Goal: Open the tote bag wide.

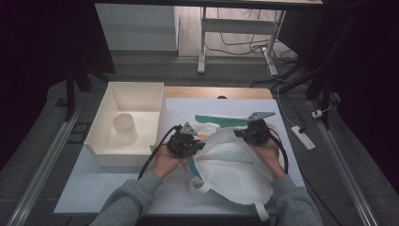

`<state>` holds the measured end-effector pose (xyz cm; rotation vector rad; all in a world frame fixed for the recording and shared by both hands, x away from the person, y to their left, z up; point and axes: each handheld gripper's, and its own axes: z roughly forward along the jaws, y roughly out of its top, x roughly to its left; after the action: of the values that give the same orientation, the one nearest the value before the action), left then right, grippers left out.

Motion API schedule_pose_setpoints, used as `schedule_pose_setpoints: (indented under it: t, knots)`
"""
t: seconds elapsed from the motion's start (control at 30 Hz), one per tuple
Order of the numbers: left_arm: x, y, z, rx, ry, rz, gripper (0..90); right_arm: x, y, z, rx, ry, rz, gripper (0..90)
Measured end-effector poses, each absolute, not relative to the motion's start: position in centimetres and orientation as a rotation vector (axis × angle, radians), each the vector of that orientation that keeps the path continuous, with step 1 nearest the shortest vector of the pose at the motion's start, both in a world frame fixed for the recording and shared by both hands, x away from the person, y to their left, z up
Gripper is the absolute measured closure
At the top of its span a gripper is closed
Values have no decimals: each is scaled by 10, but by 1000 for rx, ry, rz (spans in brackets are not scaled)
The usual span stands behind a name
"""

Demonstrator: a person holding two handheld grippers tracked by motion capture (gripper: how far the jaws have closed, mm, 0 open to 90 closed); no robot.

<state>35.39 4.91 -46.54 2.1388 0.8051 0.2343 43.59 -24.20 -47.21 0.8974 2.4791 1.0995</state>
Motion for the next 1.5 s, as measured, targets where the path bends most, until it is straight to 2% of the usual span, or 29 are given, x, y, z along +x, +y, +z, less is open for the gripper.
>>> schedule_pose_setpoints:
  t: [0.2, 0.37, 0.57, 0.77, 1.5]
  knots:
    - [341, 54, -450, 2085, 750, 277, 626, 436, -243, -472, 906, 2479, 1105, 863]
    - [325, 58, -434, 2055, 674, 296, 555, 436, -243, -473, 909, 2480, 1106, 861]
    - [305, 50, -426, 2098, 569, 247, 516, 437, -244, -474, 917, 2481, 1107, 861]
    - [286, 22, -427, 2208, 431, 185, 482, 438, -245, -475, 919, 2485, 1106, 860]
    - [263, -28, -466, 2459, 190, 47, 404, 439, -246, -478, 936, 2490, 1110, 858]
